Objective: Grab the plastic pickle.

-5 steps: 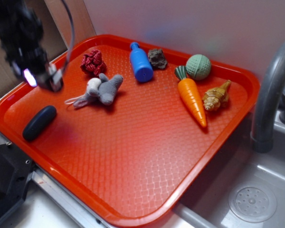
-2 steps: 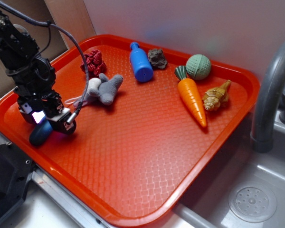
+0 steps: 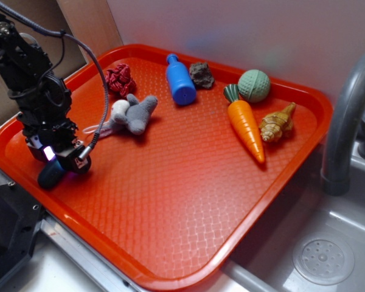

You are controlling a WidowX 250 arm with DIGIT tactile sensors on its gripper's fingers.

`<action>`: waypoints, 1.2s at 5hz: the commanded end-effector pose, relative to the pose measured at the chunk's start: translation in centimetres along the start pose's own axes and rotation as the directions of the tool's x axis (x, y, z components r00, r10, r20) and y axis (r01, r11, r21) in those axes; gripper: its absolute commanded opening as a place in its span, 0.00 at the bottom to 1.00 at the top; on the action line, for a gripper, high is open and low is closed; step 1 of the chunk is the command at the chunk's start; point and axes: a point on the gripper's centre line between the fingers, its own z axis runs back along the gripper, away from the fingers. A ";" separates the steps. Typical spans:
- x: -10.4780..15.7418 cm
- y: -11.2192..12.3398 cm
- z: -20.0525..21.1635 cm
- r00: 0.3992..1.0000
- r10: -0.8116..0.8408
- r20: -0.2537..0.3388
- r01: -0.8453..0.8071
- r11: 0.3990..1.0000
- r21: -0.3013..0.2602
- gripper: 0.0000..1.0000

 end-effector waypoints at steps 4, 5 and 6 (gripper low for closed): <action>4.6 -4.3 14.6 0.976 -0.037 0.213 0.019 0.996 0.086 0.00; 4.9 -6.6 19.4 0.975 -0.024 0.220 -0.001 0.994 0.109 0.00; 4.2 -7.6 22.1 0.967 -0.042 0.252 0.012 0.993 0.117 0.00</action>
